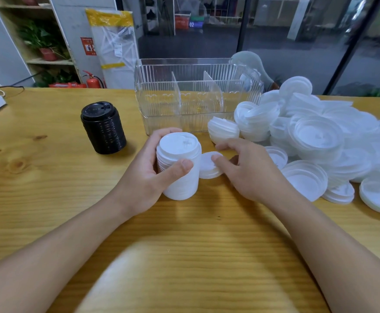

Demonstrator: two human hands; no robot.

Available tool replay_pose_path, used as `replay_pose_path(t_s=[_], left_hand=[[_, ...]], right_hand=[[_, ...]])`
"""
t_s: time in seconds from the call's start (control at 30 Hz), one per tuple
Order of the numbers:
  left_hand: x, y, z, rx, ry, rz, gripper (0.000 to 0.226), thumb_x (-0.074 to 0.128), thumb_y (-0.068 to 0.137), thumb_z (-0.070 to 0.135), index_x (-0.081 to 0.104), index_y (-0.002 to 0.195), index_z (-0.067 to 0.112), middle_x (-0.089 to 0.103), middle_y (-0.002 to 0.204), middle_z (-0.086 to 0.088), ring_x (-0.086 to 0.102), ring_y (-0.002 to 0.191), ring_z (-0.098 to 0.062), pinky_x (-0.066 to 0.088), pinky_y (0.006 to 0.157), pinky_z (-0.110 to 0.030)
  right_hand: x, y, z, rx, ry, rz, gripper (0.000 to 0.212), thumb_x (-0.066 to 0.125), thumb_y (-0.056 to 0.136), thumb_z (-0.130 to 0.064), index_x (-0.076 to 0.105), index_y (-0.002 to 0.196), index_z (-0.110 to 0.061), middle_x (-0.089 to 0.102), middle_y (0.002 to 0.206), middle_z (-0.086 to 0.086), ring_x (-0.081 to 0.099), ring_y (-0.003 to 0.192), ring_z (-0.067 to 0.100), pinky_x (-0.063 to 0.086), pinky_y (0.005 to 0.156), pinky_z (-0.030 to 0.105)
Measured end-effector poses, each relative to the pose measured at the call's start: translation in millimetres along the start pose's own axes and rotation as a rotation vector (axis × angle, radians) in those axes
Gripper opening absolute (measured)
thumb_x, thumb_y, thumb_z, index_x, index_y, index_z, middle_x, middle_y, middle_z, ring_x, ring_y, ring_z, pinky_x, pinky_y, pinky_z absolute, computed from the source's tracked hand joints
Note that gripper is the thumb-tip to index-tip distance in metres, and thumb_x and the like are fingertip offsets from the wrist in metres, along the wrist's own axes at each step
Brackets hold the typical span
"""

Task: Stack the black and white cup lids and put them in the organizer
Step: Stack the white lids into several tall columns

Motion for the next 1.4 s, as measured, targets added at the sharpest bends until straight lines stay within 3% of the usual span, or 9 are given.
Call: replay_pose_path(t_s=[0.13,0.27,0.47,0.7,0.8,0.87,1.0,1.07,1.4], left_hand=[[-1.2,0.5,0.1,0.001,0.006,0.012,0.072,0.079,0.090,0.048,0.051,0.152,0.026,0.068,0.141,0.001,0.067,0.130,-0.018,0.055,0.100,-0.026],[-1.1,0.0,1.5,0.000,0.004,0.011,0.073,0.080,0.088,0.048,0.051,0.152,0.028,0.068,0.141,0.001,0.067,0.130,-0.017,0.055,0.099,-0.025],[-3.3,-1.0,1.7,-0.002,0.012,-0.004,0.076,0.082,0.087,0.044,0.052,0.153,0.023,0.068,0.143,0.002,0.065,0.134,-0.018,0.054,0.102,-0.025],[-1.1,-0.8,2.5,-0.013,0.022,0.008,0.071,0.082,0.086,0.046,0.056,0.148,0.023,0.071,0.140,0.004,0.068,0.130,-0.016,0.054,0.101,-0.024],[3.0,-2.1,2.9,-0.022,0.037,0.011,0.071,0.082,0.086,0.048,0.055,0.148,0.025,0.072,0.138,0.004,0.069,0.129,-0.018,0.055,0.101,-0.027],[8.0,-3.3,3.1,-0.029,0.037,0.019,0.069,0.082,0.087,0.048,0.055,0.147,0.026,0.073,0.136,0.004,0.071,0.127,-0.018,0.056,0.101,-0.034],[19.1,-3.1,2.8,-0.037,0.002,0.010,0.065,0.084,0.092,0.039,0.056,0.149,0.026,0.075,0.136,-0.002,0.072,0.127,-0.027,0.057,0.107,-0.053],[19.4,-2.0,2.3,-0.044,-0.003,0.021,0.061,0.086,0.092,0.036,0.059,0.146,0.025,0.075,0.134,-0.003,0.073,0.125,-0.028,0.057,0.107,-0.058],[16.1,-1.7,-2.7,-0.078,-0.004,0.042,0.061,0.090,0.089,0.027,0.061,0.143,0.023,0.077,0.131,-0.004,0.075,0.121,-0.028,0.059,0.105,-0.060]], right_hand=[[-3.7,-2.8,-1.6,-0.030,-0.122,-0.053,0.057,0.078,0.090,-0.059,0.068,0.137,-0.029,0.058,0.087,-0.023,0.060,0.083,0.002,0.044,0.076,0.026],[0.6,-1.9,1.2,-0.018,-0.114,-0.096,0.071,0.085,0.080,-0.060,0.065,0.142,-0.031,0.049,0.085,-0.027,0.054,0.091,0.004,0.042,0.081,0.027],[6.5,-2.4,-1.8,-0.057,-0.081,-0.104,0.076,0.086,0.082,-0.055,0.059,0.150,-0.034,0.068,0.130,-0.021,0.057,0.100,0.004,0.049,0.093,0.029],[-33.6,-2.4,-10.0,-0.021,0.217,0.167,0.053,0.082,0.090,-0.052,0.071,0.137,-0.031,0.073,0.114,-0.014,0.066,0.103,0.003,0.048,0.086,0.018],[-37.7,-7.8,-32.3,-0.095,0.501,0.141,0.024,0.080,0.097,-0.042,0.079,0.119,-0.033,0.078,0.109,-0.007,0.073,0.105,0.009,0.058,0.096,0.032],[-34.3,-13.1,-50.0,-0.187,0.495,0.140,0.024,0.080,0.097,-0.042,0.080,0.119,-0.033,0.077,0.114,-0.007,0.072,0.112,0.014,0.058,0.100,0.043],[-21.7,-21.8,-69.2,-0.272,0.349,0.101,0.026,0.080,0.095,-0.046,0.075,0.120,-0.045,0.065,0.115,-0.014,0.063,0.118,0.006,0.048,0.102,0.022],[-18.2,-23.9,-69.6,-0.277,0.267,0.108,0.033,0.080,0.094,-0.047,0.076,0.126,-0.036,0.061,0.116,-0.011,0.060,0.116,0.004,0.044,0.096,0.014],[-10.3,-23.2,-66.4,-0.265,0.202,0.063,0.057,0.077,0.094,-0.054,0.069,0.144,-0.027,0.056,0.124,-0.017,0.056,0.123,0.001,0.043,0.099,0.013]])
Point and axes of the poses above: each hand's wrist, its own y-axis towards the middle knuckle, its own x-axis out of the palm, z = x × y, the point moved 7 cm from there along y, towards the middle knuckle
